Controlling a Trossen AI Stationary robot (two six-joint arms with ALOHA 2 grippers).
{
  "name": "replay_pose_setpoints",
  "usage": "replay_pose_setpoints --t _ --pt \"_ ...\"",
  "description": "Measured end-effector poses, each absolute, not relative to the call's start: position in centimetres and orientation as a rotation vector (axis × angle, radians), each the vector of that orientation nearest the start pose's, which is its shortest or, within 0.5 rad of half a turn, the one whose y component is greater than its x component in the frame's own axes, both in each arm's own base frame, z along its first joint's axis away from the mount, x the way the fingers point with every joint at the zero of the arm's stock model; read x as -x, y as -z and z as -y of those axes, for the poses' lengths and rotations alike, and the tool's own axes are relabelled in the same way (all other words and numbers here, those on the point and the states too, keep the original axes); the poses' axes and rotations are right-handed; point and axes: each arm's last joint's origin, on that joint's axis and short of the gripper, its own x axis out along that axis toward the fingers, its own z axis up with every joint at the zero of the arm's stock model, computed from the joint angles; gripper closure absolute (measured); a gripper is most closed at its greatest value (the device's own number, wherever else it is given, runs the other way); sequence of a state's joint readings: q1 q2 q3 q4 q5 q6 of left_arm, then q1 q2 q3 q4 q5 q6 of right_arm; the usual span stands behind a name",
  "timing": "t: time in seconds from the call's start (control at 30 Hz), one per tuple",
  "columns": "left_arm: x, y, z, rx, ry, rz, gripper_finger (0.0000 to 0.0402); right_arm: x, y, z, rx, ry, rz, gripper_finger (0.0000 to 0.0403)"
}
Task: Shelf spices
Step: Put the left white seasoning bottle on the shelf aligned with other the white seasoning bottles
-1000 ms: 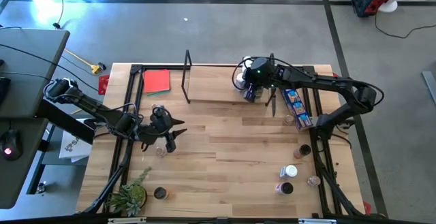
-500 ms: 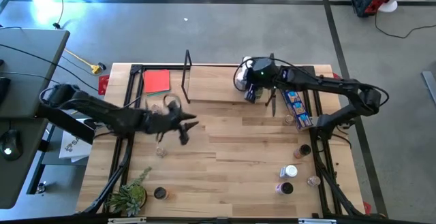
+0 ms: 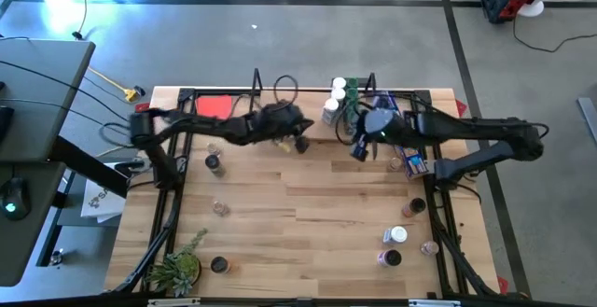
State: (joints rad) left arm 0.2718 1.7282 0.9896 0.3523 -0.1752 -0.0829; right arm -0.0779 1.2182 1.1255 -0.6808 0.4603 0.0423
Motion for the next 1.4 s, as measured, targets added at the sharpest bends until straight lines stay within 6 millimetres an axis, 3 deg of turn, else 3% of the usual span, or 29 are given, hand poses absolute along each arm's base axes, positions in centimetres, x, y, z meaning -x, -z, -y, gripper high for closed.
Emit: replay_pose_setpoints --t 0.2,0.4,1.0,1.2,1.3,1.4 --pt "-38.5 -17.8 -14.5 0.114 -0.654 -0.409 0.0400 -22.9 -32.4 1.3 0.112 0.582 -0.765 0.0399" --pt "-40.4 -15.8 -16.8 0.153 -0.671 -0.418 0.0401 -22.6 -32.2 0.4 0.137 0.582 -0.780 0.0399" --pt "-42.0 -16.1 -15.0 0.156 -0.516 -0.365 0.0401 -22.6 -32.2 0.2 0.129 0.590 -0.779 0.0399" --pt "-42.0 -16.3 -15.0 0.157 -0.513 -0.347 0.0401 -24.0 -31.0 0.4 0.087 0.515 -0.841 0.0399" --pt "-41.7 -17.2 -14.9 0.147 -0.518 -0.361 0.0401 -25.4 -29.6 1.0 0.083 0.501 -0.896 0.0399" --pt "-40.5 -20.0 -14.5 0.113 -0.529 -0.374 0.0401 -27.0 -28.1 1.6 0.099 0.457 -0.942 0.0399"
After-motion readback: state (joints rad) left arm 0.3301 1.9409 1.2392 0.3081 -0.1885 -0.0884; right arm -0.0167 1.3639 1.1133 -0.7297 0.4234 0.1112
